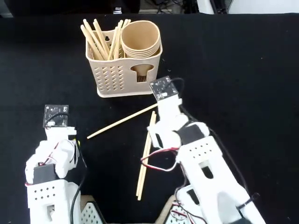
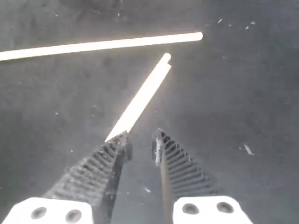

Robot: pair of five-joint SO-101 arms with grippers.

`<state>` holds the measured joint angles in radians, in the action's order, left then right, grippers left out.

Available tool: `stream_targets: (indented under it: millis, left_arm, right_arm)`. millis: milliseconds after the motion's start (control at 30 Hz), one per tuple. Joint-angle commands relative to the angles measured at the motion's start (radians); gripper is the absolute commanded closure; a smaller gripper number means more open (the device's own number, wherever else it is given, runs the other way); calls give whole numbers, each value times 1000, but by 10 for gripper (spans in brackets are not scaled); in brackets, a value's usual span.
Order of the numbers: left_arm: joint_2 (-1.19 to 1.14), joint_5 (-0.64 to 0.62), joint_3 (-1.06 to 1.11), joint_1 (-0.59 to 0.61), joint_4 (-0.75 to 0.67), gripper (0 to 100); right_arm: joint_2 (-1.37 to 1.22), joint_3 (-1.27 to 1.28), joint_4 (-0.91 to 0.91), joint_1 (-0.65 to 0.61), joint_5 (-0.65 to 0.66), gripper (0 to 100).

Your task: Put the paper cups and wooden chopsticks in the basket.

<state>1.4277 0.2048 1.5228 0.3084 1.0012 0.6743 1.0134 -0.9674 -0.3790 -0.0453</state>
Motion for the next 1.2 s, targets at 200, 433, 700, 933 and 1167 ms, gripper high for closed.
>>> stream_targets:
  millis: [200, 433, 700, 933, 1167]
  left_arm:
    - [20, -74, 81, -67, -137, 841]
    - [20, -72, 81, -67, -138, 841]
    - [20, -71, 81, -67, -138, 841]
    - [20, -71, 81, -67, -138, 841]
    - [20, -71, 82, -62, -138, 841]
  right_arm:
    - [-512, -344, -12, -121, -184, 903]
    - [-633, -404, -25, -109, -192, 841]
    - [-642, -392, -32, -110, -193, 786]
    - [-642, -390, -31, -114, -198, 786]
    - [-748, -406, -11, -109, -198, 786]
